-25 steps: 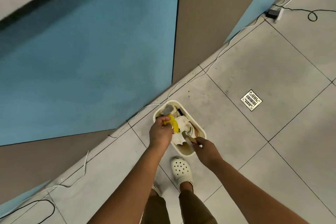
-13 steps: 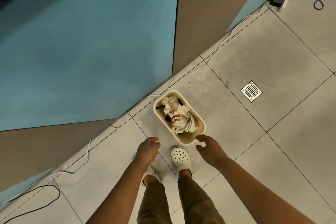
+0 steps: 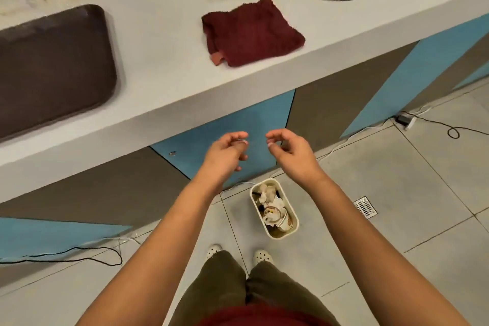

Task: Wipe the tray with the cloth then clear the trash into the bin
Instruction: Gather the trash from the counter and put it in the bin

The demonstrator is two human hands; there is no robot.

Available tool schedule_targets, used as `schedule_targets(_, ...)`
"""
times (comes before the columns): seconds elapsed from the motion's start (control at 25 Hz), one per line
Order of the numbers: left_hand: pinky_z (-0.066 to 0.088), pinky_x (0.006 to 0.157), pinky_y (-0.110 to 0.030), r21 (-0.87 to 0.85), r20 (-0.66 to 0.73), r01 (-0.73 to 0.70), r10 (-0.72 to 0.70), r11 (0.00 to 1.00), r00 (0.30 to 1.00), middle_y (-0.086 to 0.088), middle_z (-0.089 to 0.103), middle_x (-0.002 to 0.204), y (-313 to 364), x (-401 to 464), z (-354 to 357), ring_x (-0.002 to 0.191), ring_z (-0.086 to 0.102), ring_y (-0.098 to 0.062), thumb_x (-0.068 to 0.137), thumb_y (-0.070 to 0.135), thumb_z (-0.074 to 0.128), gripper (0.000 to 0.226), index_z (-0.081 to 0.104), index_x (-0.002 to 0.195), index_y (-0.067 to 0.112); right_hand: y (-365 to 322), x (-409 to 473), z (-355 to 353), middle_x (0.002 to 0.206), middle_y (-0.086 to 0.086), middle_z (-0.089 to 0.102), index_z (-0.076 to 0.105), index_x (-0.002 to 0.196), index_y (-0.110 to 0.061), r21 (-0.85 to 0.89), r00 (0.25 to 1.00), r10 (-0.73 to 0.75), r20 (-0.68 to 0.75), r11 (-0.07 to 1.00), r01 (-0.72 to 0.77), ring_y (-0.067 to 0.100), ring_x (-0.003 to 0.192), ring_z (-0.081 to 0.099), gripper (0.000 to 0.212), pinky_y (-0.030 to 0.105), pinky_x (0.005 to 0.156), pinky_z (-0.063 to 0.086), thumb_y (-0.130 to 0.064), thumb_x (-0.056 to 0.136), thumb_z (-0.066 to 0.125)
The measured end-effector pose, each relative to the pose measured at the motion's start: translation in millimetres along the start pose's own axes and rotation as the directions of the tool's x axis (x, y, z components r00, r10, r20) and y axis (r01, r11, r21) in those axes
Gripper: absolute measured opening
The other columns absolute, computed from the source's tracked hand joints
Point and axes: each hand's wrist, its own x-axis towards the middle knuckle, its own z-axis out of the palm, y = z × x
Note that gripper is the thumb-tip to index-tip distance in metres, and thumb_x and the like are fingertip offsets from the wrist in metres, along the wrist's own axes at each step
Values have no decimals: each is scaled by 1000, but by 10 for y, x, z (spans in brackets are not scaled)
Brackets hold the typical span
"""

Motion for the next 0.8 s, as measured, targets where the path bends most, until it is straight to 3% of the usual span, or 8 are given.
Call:
schedule_targets(0.16,42,63,-23,-33,-58,-151,149,988,987,7,57,91,612,-359,-344,75,55,-7,94,13,49,15,55,103,24,-709,61,-26,87,-11,61,60,92,-25,4,991,-127,54,992,126,13,71,53,20,10,55,42,-7,89,53)
schedule_targets(0.4,44,62,-23,-69,-196,-265,247,962,949,7,58,86,1027,-461,-1036,74,58,-9,93,14,51,15,59,100,24,-1338,335,455,91,-5,63,60,84,-27,25,968,-226,111,974,225,20,73,57,23,22,64,44,-6,89,54)
schedule_targets(0.52,46,65,-25,-103,-251,-273,240,957,938,7,60,89,998,-378,-1518,76,59,-9,93,15,50,16,59,96,29,-1653,571,840,88,-11,63,59,80,-32,3,949,-263,172,964,267,12,74,58,27,18,65,43,-6,88,53)
schedule_targets(0.68,45,60,-21,-57,-331,-260,228,964,916,7,61,91,936,-166,-2331,77,58,-7,94,16,49,19,59,107,25,-1985,981,1425,95,-6,65,62,86,-28,-28,945,-264,191,961,274,9,73,58,20,15,65,42,-9,88,53)
schedule_targets(0.8,43,59,-21,-50,-430,-259,214,964,877,5,62,90,1006,74,-3073,76,58,-6,93,15,50,18,61,99,28,-2241,1287,1894,98,-10,63,64,92,-22,-47,948,-261,184,961,273,7,76,58,17,2,62,41,-9,88,54)
